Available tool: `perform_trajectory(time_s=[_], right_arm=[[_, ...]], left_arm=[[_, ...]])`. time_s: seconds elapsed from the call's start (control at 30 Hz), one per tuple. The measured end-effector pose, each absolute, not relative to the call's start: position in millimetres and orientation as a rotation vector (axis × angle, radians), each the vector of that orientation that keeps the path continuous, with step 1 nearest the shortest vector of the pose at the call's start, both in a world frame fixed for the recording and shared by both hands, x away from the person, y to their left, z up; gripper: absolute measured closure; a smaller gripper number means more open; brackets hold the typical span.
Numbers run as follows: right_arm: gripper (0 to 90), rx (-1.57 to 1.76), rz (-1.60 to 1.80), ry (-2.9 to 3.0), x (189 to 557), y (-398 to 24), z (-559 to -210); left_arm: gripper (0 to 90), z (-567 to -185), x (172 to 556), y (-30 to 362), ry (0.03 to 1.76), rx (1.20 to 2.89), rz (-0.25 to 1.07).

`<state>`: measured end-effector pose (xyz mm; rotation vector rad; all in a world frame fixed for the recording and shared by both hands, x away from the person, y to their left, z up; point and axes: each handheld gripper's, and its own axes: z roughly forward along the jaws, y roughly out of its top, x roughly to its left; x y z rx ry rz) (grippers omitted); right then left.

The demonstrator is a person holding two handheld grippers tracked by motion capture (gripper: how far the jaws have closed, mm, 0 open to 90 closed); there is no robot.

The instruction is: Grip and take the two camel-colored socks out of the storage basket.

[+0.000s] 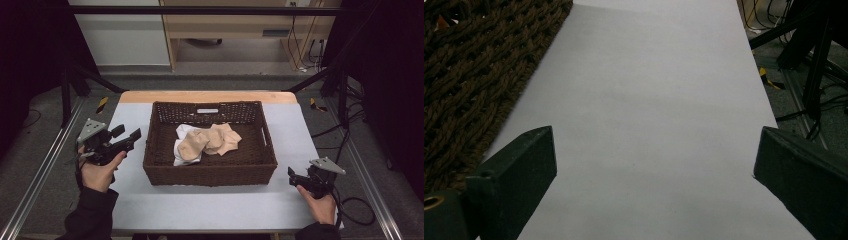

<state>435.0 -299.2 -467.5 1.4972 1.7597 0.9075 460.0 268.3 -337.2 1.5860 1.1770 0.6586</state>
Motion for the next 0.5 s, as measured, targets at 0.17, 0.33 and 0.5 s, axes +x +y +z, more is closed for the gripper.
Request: perform_trajectory(time_s=[0.17, 0.33, 0.5], right_arm=[[4.2, 1.498, 0.907, 1.763, 435, -299, -467], [4.3, 1.497, 0.903, 1.758, 435, -298, -467], [4.4, 1.498, 0.895, 1.759, 435, -297, -467]], left_arm=[[40.8, -331, 465, 252, 1.154, 1.6, 0.66], [41.6, -324, 473, 235, 1.143, 1.624, 0.664], [41.3, -320, 480, 219, 1.125, 1.64, 0.674]])
